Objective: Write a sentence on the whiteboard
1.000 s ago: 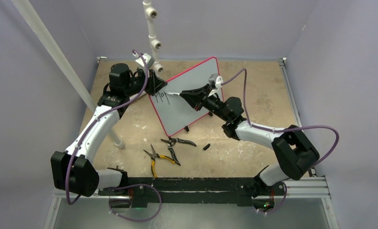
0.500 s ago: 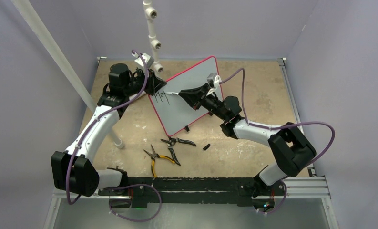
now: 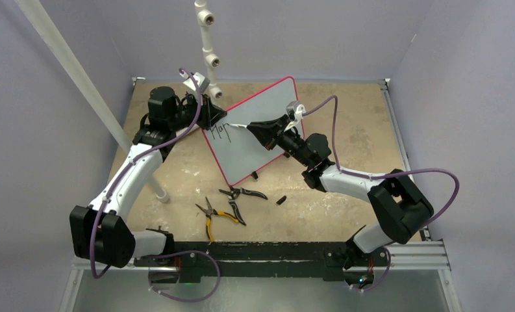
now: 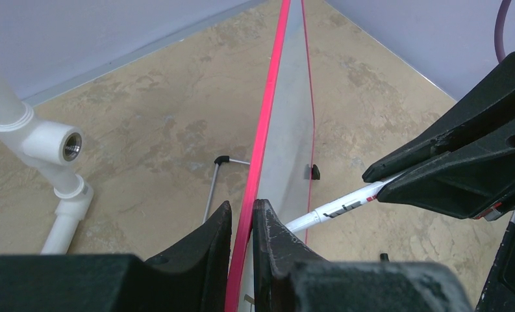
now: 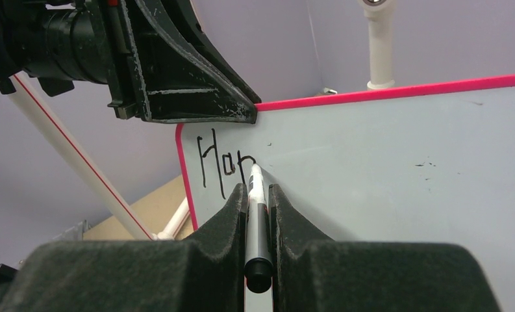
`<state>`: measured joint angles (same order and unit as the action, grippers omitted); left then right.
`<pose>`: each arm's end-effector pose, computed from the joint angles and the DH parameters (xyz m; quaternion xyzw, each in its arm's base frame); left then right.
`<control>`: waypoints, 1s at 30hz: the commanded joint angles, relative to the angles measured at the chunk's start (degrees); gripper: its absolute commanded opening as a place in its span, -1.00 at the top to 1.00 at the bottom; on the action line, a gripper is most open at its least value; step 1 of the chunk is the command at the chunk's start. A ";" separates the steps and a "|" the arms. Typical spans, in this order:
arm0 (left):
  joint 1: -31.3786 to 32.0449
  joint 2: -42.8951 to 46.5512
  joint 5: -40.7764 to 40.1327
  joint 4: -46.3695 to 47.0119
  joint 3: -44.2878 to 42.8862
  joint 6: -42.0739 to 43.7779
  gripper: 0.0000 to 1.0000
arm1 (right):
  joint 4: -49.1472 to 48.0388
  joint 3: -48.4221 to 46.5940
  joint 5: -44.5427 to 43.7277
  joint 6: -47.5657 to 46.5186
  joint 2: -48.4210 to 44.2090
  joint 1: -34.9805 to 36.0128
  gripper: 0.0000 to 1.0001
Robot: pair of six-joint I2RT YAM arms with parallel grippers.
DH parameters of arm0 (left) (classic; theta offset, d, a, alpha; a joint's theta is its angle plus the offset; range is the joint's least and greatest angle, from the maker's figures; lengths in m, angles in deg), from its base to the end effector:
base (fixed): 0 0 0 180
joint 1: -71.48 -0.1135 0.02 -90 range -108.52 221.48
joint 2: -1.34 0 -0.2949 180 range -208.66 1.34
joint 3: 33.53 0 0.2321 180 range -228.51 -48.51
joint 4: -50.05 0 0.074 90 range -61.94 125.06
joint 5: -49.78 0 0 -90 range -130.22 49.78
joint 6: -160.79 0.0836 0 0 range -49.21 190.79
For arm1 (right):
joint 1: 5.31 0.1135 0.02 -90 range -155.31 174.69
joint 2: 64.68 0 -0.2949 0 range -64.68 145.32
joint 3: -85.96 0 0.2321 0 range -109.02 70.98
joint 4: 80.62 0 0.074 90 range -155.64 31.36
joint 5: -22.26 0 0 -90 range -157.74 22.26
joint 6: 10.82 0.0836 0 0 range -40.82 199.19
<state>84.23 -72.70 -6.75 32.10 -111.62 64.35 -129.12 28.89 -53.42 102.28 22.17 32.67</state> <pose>0.2921 -0.1134 0.3789 0.2187 0.7432 -0.3220 0.5442 0.2648 0.2329 0.3424 -0.1753 0.5602 0.4723 0.6576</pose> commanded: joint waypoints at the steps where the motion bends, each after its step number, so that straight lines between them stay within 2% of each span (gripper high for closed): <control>1: -0.62 -0.32 -1.75 1.90 0.25 -0.42 0.73 | -0.52 0.49 -2.19 -1.05 -1.18 -0.03 1.00; 14: -0.62 -0.34 -1.76 2.04 0.27 -0.62 0.72 | -1.64 0.92 3.99 -0.64 0.30 0.16 1.00; 30: -0.68 -0.24 -1.82 1.95 0.36 -0.55 0.72 | -2.69 1.58 3.42 -0.27 -2.28 0.39 1.00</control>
<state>84.23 -72.70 -6.26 32.21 -111.60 64.33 -129.32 29.94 -49.87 102.17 22.30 32.89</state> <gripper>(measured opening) 0.144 0.133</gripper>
